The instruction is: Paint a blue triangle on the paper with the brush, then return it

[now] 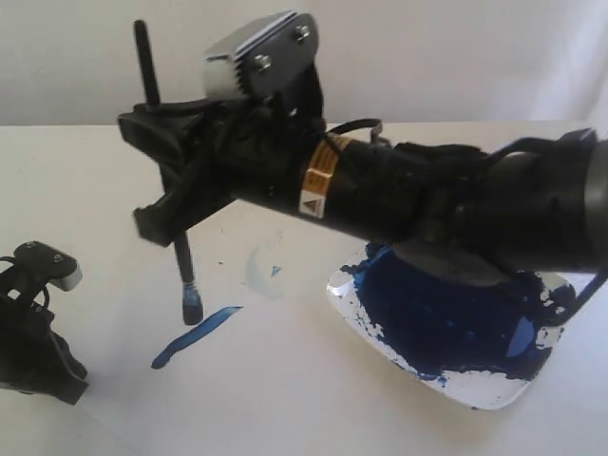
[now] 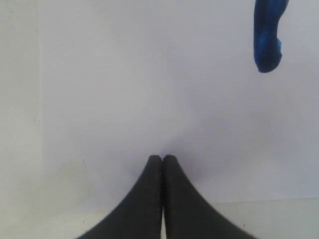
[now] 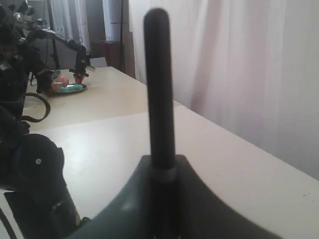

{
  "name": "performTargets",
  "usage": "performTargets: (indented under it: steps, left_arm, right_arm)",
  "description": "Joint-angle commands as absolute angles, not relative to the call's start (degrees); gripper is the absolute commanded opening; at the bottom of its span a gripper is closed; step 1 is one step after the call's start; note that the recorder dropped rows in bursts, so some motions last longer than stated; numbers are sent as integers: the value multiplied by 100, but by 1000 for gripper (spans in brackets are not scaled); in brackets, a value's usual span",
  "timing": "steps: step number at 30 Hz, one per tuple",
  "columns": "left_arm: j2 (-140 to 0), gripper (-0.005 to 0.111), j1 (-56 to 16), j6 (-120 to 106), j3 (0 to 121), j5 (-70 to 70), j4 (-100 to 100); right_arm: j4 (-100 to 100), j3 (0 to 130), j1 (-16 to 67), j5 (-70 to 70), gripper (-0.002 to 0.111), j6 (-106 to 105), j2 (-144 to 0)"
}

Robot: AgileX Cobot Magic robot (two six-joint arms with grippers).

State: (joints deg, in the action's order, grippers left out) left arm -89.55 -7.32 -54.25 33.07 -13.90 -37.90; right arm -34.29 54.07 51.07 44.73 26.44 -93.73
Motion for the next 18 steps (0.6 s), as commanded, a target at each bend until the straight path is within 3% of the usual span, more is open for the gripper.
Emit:
performTargets:
  steps: [1, 5, 18]
  left_arm:
    - [-8959, 0, -744, -5419, 3270, -1477, -3844]
    - [-8959, 0, -744, -5419, 3270, -1513, -3844]
    - [-8959, 0, -744, -5419, 3270, -1513, -3844]
  right_arm:
    - [-675, 5386, 6146, 4331, 0, 507, -9591]
    - [1367, 5386, 6679, 4835, 0, -733, -9952]
    - [1239, 5386, 6691, 4808, 0, -418, -10247]
